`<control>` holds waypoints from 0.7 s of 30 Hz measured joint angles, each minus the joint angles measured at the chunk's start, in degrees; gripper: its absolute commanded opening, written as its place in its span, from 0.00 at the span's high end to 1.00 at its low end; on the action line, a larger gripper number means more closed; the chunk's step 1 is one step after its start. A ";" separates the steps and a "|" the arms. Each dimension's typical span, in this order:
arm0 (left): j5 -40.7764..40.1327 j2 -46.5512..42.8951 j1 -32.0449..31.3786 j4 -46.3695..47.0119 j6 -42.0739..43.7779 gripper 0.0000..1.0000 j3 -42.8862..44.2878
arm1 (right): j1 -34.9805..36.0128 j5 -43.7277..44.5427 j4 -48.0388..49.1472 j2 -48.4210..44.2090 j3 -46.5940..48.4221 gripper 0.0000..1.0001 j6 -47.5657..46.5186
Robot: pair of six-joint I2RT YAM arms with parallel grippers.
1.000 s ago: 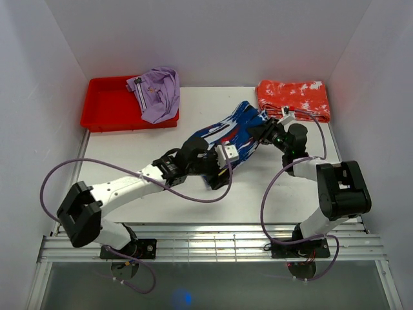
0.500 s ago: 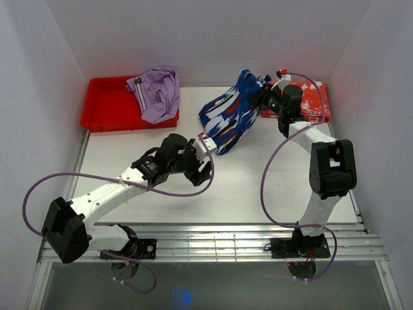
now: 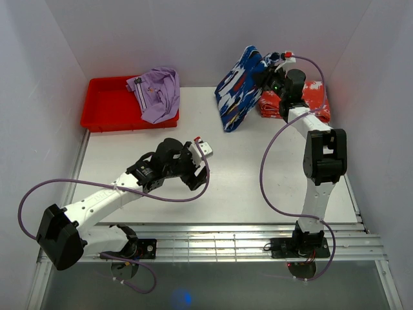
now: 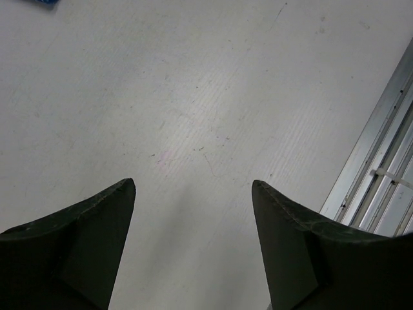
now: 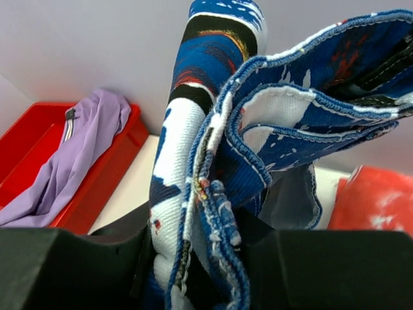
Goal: Fold and stack the trousers
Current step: Neatly place the folded trousers to the corner
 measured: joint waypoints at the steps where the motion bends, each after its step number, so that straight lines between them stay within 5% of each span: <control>1: -0.13 0.00 0.00 -0.24 0.15 0.09 -0.07 | -0.17 0.11 0.24 0.52 1.11 0.92 -0.52; 21: -0.33 -1.01 0.00 -1.09 0.11 0.02 -0.31 | -4.04 0.96 -2.12 9.97 25.57 0.92 -3.69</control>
